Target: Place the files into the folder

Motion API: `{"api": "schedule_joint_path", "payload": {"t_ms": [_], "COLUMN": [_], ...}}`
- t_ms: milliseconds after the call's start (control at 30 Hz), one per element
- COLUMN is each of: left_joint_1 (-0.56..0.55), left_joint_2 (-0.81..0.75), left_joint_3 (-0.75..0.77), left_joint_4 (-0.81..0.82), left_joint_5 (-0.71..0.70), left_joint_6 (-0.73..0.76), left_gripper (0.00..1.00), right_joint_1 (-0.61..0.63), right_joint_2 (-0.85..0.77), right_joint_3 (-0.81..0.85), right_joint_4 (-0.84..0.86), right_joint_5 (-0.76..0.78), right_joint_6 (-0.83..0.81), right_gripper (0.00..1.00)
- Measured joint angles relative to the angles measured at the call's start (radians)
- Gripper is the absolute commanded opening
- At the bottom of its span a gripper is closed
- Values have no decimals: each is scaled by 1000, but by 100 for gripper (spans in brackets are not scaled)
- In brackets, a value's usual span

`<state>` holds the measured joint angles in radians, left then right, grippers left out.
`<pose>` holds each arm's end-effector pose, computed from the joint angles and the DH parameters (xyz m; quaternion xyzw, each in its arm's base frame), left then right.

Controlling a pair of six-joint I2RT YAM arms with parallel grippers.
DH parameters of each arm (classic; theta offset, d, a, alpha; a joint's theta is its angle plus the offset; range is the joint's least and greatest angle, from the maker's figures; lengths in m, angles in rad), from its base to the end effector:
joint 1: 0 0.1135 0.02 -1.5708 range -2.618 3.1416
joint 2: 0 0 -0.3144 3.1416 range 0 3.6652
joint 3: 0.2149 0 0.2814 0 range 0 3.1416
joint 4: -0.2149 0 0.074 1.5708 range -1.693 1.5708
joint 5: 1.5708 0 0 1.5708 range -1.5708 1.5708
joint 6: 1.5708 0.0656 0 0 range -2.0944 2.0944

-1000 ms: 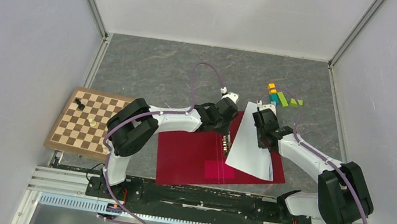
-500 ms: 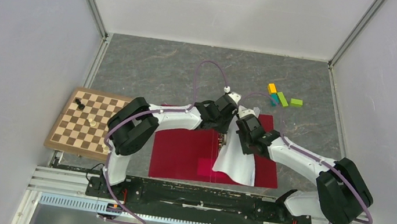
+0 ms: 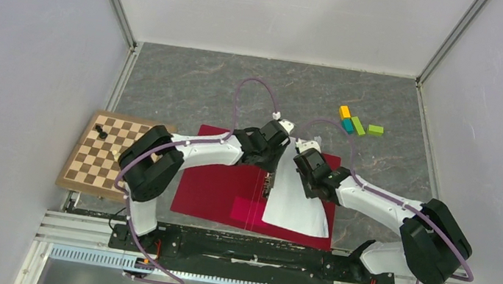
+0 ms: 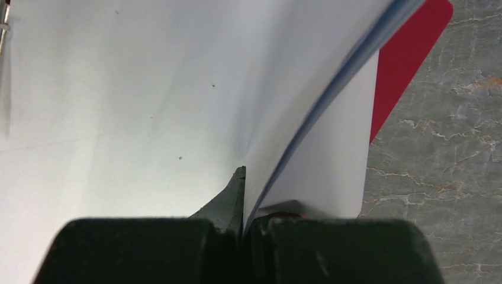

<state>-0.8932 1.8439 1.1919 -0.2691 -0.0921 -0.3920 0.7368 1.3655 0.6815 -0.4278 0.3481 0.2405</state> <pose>0.2831 -0.3422 0.1862 0.2205 0.9208 -0.1561 0.2814 0.2128 0.1628 0.1725 -0.1974 0.9394 -0.0437 0.2770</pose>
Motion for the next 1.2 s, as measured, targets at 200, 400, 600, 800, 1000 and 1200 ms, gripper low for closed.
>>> {"api": "schedule_joint_path", "payload": {"t_ms": [200,400,600,800,1000,1200], "left_joint_1": [8,14,22,21,21,21], "left_joint_2": [-82,-232,-265,-222,-182,-169], "left_joint_3": [0,-57,-214,-303,-309,-309], "left_joint_4": [-62,-62,-23,7,60,95], "left_joint_5": [14,-15,-13,0,17,24], "left_joint_6": [-1,-39,-110,-164,-187,-193], "left_gripper": [36,29,15,10,9,8], "right_joint_1": [0,0,0,0,0,0], "right_joint_2": [0,0,2,13,39,41], "right_joint_3": [-7,-8,-7,1,24,26], "right_joint_4": [2,3,9,10,15,18], "right_joint_5": [16,18,7,5,-10,-14], "right_joint_6": [6,9,10,10,3,-2], "right_gripper": [0,0,0,0,0,0]}}
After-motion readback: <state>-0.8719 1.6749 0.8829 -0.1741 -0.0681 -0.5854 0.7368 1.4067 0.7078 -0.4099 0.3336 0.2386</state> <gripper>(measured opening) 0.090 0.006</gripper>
